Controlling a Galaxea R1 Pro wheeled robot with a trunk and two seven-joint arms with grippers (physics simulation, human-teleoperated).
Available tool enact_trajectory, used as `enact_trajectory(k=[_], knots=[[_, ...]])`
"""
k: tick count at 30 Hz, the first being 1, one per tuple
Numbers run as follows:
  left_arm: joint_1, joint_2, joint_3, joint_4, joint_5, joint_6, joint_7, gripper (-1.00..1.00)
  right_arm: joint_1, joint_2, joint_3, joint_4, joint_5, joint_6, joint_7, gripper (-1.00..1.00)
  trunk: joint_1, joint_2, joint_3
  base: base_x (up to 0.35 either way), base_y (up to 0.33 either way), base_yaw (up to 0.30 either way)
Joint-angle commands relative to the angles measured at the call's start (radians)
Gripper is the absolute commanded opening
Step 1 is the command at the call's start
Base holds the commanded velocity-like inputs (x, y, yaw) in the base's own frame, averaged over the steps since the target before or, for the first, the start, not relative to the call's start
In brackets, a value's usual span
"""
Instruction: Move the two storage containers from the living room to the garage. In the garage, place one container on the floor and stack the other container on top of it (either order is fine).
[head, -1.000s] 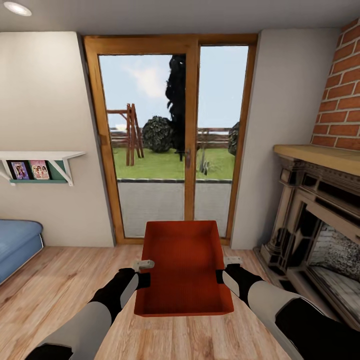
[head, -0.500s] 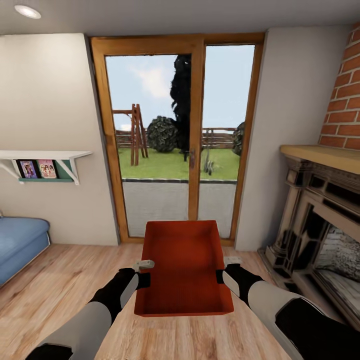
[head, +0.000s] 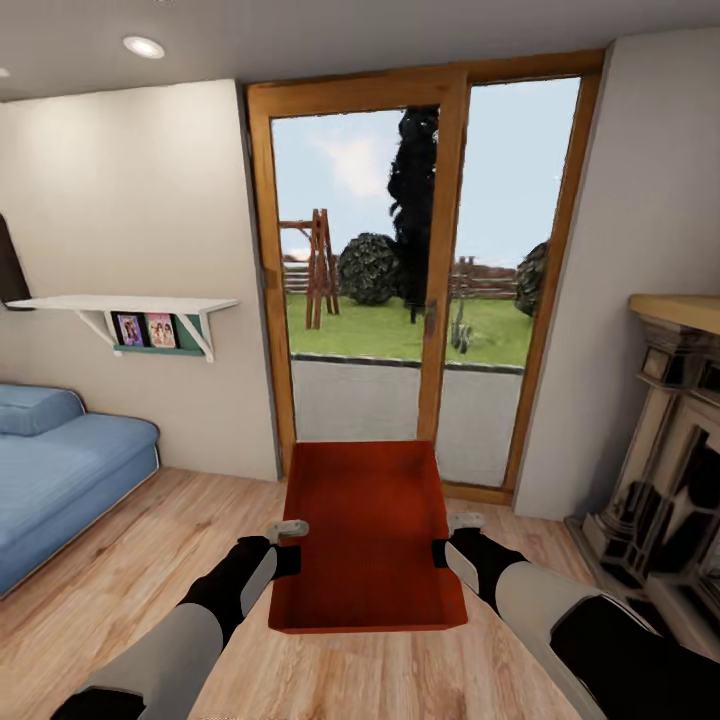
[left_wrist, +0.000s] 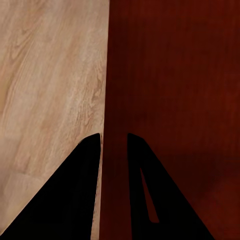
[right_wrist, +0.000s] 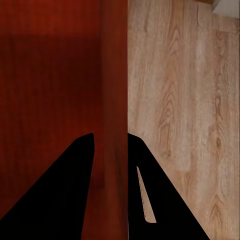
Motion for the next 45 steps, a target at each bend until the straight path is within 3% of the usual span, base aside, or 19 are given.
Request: enact_trajectory(k=[1,45], knots=[[0.000,0.001,-0.007,0.002,-0.021,0.009,0.018,-1.00,-0.001,0.000,0.034,-0.008,0.003,0.002,-0.008,-1.00,0.000,-0.002,-0.002,0.000,0.000,0.300],[0.000,0.001,-0.009,0.002,-0.023,0.006,0.018,-1.00,-0.001,0.000,0.034,-0.008,0.003,0.002,-0.008,-1.00,0.000,-0.002,-0.002,0.000,0.000,0.300]])
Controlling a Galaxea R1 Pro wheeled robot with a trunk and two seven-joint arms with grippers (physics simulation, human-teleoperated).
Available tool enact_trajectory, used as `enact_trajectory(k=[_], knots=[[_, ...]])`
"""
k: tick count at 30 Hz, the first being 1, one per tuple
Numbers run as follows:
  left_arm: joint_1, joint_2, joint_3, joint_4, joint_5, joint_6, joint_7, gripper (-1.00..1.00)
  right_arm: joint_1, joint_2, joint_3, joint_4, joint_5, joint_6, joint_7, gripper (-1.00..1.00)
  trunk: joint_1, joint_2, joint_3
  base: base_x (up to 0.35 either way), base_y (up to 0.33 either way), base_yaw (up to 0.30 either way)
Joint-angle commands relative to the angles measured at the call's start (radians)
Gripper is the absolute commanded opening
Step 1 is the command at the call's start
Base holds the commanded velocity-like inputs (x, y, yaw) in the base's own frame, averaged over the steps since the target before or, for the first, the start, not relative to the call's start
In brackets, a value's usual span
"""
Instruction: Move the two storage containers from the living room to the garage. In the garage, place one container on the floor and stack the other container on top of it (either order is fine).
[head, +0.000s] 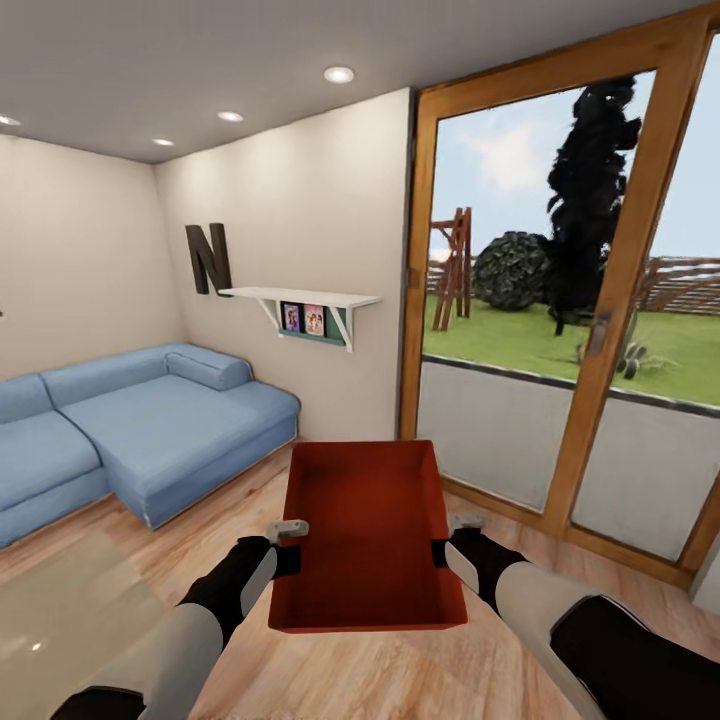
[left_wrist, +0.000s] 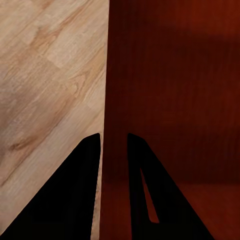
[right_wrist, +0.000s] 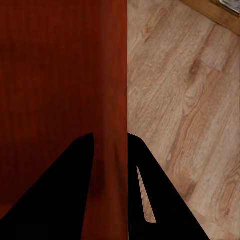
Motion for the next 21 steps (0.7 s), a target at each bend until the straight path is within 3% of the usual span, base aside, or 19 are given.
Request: enact_trajectory(k=[1,21], knots=[[0.000,0.001,-0.009,0.002,-0.021,0.009,0.019,-1.00,-0.001,0.000,0.033,-0.008,0.005,0.006,-0.008,-1.00,0.000,-0.002,-0.002,0.000,0.000,0.300],[0.000,0.001,-0.009,0.002,-0.022,0.009,0.019,-1.00,-0.001,0.000,0.033,-0.008,0.005,0.006,-0.008,-1.00,0.000,-0.002,-0.002,0.000,0.000,0.300]])
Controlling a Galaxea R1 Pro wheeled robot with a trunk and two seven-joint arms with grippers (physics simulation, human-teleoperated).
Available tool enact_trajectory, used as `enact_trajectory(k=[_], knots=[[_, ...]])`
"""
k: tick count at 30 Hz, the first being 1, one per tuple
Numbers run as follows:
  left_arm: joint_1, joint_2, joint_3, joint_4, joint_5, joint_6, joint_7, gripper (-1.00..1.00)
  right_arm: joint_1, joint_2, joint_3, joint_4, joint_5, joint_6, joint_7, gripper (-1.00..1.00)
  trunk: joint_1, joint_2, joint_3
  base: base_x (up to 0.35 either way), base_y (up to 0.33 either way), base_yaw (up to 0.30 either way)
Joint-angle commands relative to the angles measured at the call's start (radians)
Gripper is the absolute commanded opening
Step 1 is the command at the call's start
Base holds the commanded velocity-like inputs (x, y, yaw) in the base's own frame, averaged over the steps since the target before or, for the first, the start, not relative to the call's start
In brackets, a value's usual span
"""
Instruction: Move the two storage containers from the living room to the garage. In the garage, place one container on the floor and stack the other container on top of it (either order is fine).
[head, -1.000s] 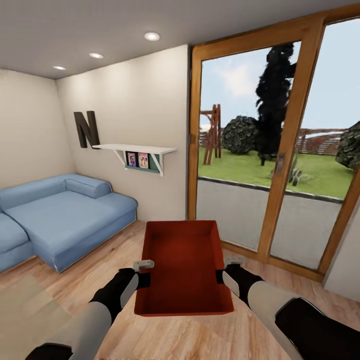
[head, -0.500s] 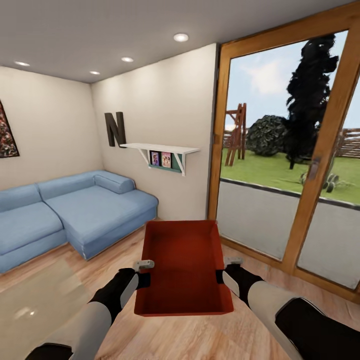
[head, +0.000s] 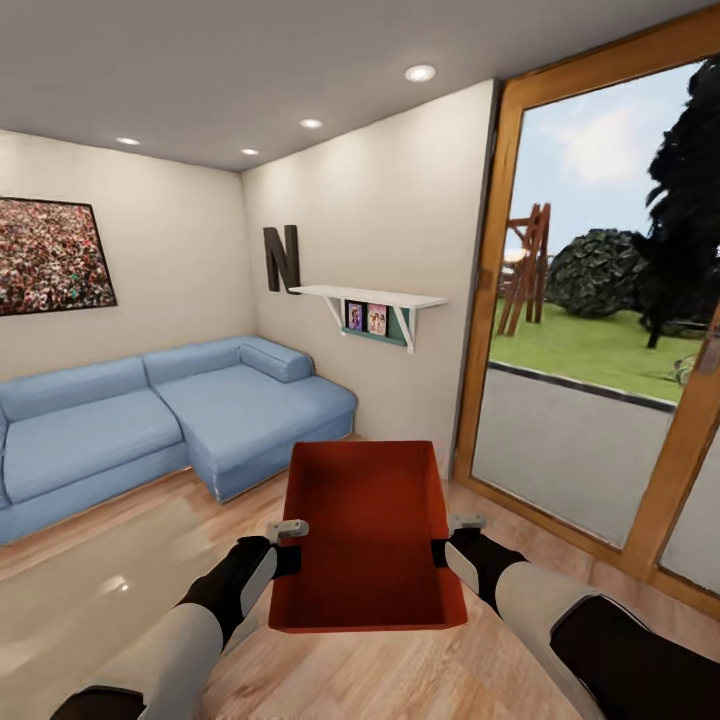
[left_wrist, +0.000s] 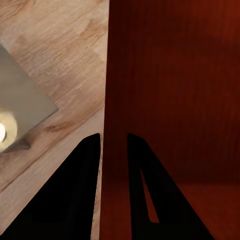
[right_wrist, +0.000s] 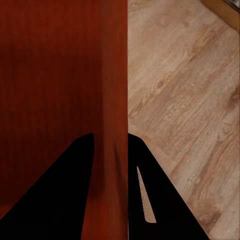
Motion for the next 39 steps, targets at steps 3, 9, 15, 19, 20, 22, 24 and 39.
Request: enact_trajectory(k=[3,9,15,19,20,22,24,39], knots=[[0.000,0.001,-0.009,0.002,-0.021,0.009,0.020,-1.00,-0.001,0.000,0.034,-0.008,0.004,0.006,-0.008,-1.00,0.000,-0.002,-0.002,0.000,0.000,0.300],[0.000,0.001,-0.009,0.002,-0.021,0.009,0.020,-1.00,-0.001,0.000,0.034,-0.008,0.004,0.006,-0.008,-1.00,0.000,-0.002,-0.002,0.000,0.000,0.300],[0.000,0.001,-0.009,0.002,-0.021,0.009,0.020,-1.00,-0.001,0.000,0.034,-0.008,0.004,0.006,-0.008,-1.00,0.000,-0.002,-0.002,0.000,0.000,0.300],[0.000,0.001,-0.009,0.002,-0.021,0.009,0.020,-1.00,-0.001,0.000,0.034,-0.008,0.004,0.006,-0.008,-1.00,0.000,-0.002,-0.002,0.000,0.000,0.300],[0.000,0.001,-0.009,0.002,-0.021,0.009,0.020,-1.00,-0.001,0.000,0.034,-0.008,0.004,0.006,-0.008,-1.00,0.000,-0.002,-0.002,0.000,0.000,0.300],[0.000,0.001,-0.009,0.002,-0.021,0.009,0.020,-1.00,-0.001,0.000,0.034,-0.008,0.004,0.006,-0.008,-1.00,0.000,-0.002,-0.002,0.000,0.000,0.300],[0.000,0.001,-0.009,0.002,-0.021,0.009,0.020,-1.00,-0.001,0.000,0.034,-0.008,0.004,0.006,-0.008,-1.00,0.000,-0.002,-0.002,0.000,0.000,0.300],[0.000,0.001,-0.009,0.002,-0.021,0.009,0.020,-1.00,-0.001,0.000,0.035,-0.008,0.004,0.006,-0.008,-1.00,0.000,-0.002,-0.002,0.000,0.000,0.300]])
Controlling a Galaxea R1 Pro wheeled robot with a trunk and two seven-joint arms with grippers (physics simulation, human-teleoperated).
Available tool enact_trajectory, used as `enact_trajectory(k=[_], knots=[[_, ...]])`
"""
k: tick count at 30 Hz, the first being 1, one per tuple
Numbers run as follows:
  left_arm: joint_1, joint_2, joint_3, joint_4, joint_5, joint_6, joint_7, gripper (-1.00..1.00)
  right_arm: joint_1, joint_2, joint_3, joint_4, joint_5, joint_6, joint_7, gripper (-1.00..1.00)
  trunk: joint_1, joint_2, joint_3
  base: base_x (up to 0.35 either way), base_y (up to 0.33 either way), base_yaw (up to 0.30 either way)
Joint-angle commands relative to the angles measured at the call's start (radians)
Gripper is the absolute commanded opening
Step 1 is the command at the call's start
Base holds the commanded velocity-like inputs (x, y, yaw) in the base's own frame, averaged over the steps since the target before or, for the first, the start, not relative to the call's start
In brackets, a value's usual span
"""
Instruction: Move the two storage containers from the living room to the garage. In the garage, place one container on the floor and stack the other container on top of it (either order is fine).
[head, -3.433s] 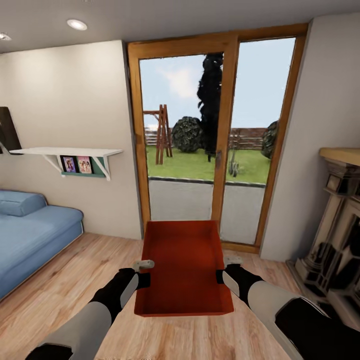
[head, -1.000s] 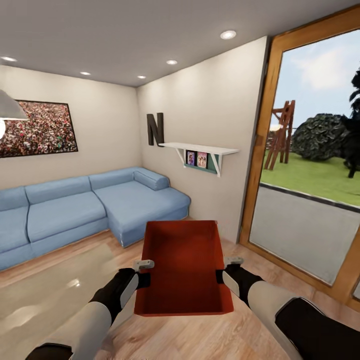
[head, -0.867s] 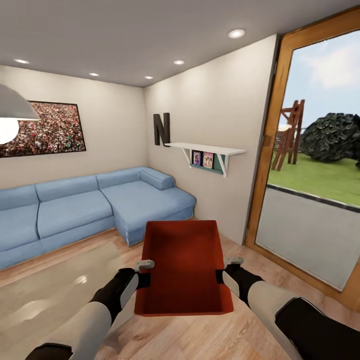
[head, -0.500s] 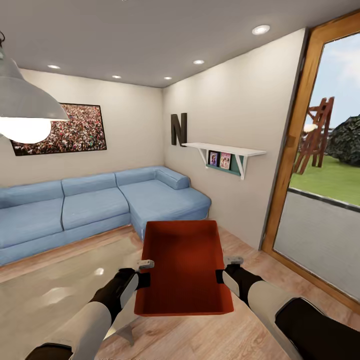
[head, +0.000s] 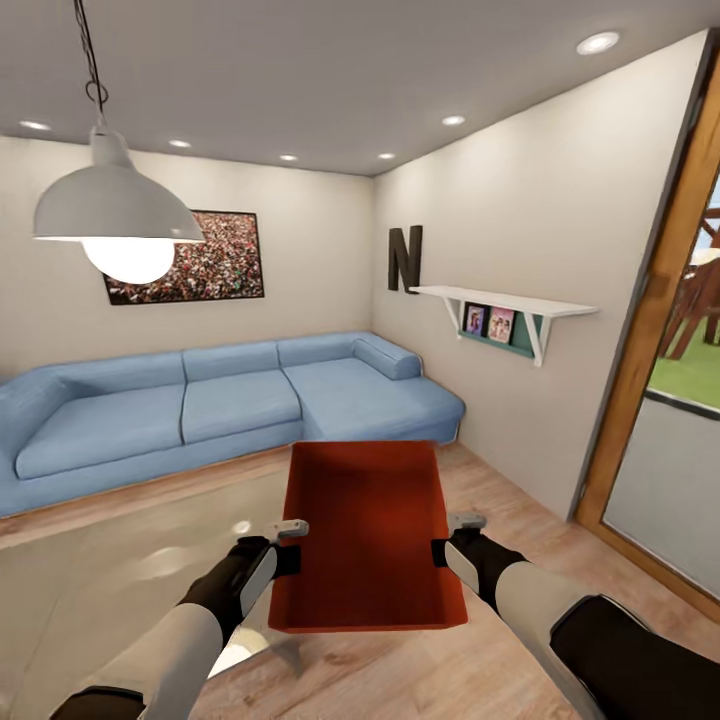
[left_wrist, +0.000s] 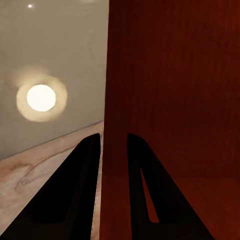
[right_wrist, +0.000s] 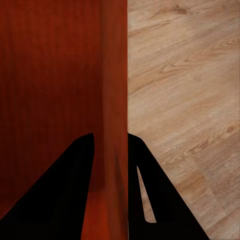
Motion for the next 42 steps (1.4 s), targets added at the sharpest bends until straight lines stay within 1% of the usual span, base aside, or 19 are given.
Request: enact_trajectory(k=[1,42], knots=[[0.000,0.001,-0.010,0.002,-0.020,0.009,0.021,-1.00,-0.001,0.000,0.035,-0.008,0.003,0.006,-0.008,-1.00,0.000,-0.002,-0.002,0.000,0.000,0.300],[0.000,0.001,-0.013,0.002,-0.023,0.003,0.021,-1.00,-0.001,0.000,0.035,-0.008,0.003,0.006,-0.008,-1.00,0.000,-0.002,-0.002,0.000,0.000,0.300]])
